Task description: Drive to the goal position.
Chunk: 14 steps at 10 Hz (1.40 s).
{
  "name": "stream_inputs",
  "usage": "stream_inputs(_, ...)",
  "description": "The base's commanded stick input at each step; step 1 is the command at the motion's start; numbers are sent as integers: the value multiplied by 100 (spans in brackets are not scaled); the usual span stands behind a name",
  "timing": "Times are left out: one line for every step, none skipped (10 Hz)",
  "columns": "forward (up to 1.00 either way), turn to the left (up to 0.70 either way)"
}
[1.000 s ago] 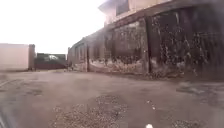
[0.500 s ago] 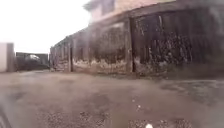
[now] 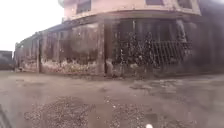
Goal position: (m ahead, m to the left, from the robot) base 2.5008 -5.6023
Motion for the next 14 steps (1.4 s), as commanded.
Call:
stream_inputs(0,-86)
stream_inputs(0,-86)
stream_inputs(0,-86)
stream_inputs(0,-86)
stream_inputs(0,-86)
stream_inputs(0,-86)
stream_inputs(0,-86)
stream_inputs(0,-86)
stream_inputs(0,-86)
stream_inputs(0,-86)
stream_inputs(0,-86)
stream_inputs(0,-86)
stream_inputs(0,-86)
stream_inputs(0,-86)
